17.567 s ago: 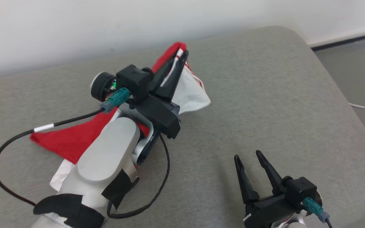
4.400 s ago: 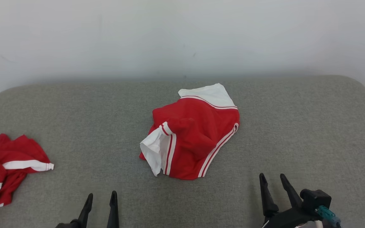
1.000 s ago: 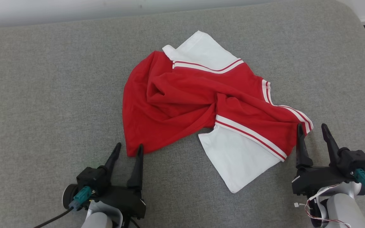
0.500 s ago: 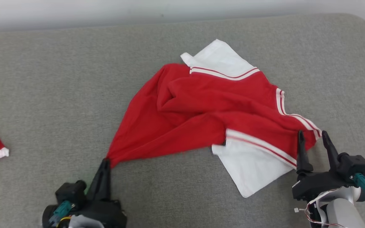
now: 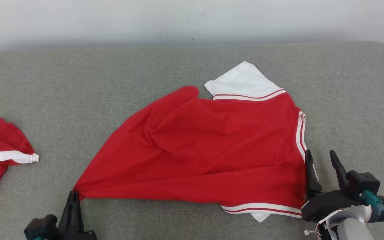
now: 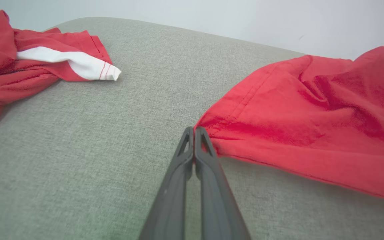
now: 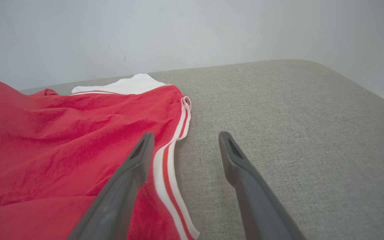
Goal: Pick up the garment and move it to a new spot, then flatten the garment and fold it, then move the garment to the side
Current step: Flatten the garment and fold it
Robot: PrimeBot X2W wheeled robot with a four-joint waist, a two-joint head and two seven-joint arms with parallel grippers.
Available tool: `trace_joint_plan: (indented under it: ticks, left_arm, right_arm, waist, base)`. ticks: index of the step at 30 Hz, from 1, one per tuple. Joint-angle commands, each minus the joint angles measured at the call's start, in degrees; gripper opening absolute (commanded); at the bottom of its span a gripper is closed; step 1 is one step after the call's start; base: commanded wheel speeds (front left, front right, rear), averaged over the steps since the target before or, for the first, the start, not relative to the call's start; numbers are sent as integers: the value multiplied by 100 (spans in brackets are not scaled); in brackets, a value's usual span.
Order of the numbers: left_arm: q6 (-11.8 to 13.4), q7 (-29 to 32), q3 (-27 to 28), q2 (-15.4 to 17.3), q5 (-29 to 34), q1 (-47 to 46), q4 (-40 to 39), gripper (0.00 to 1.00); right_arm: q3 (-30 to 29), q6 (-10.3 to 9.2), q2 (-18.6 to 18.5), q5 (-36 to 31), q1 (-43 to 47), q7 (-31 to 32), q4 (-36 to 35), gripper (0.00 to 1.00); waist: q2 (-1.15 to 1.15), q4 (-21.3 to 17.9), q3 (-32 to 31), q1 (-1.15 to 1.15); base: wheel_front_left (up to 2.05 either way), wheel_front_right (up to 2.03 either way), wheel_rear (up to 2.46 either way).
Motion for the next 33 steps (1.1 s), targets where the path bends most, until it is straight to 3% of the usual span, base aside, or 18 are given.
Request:
trace_joint_plan:
  ticks: [1, 2, 3, 4, 15, 33]
  left_arm:
    - [-10, -11, 32, 22, 51, 98, 33, 0]
    - [-12, -11, 23, 20, 37, 135, 60, 18]
    - [-13, -11, 33, 22, 22, 155, 88, 94]
    - [-17, -11, 55, 24, 9, 161, 115, 100]
    - [140, -11, -49, 17, -61, 729, -306, 100]
    - [234, -11, -415, 19, -146, 1265, -681, 100]
  right_arm:
    - [32, -13, 27, -15, 82, -2, 36, 100]
    - [50, -13, 36, -9, 95, -2, 56, 100]
    - [66, -13, 41, 0, 107, -2, 77, 100]
    - [85, -13, 46, 11, 123, -2, 91, 100]
    - [423, -13, 152, 159, 611, -2, 135, 100]
    - [1294, -13, 60, 424, 1811, -2, -201, 100]
  waist:
    - [0, 22, -103, 0]
    - [0, 20, -137, 0]
    - [0, 18, -169, 0]
    - [0, 16, -206, 0]
    - [0, -16, -728, 0]
    - [0, 130, -917, 0]
  base:
    - [0, 0, 0]
    - [0, 0, 0]
    - [0, 0, 0]
    - [0, 0, 0]
    - [0, 0, 0]
    - [0, 0, 0]
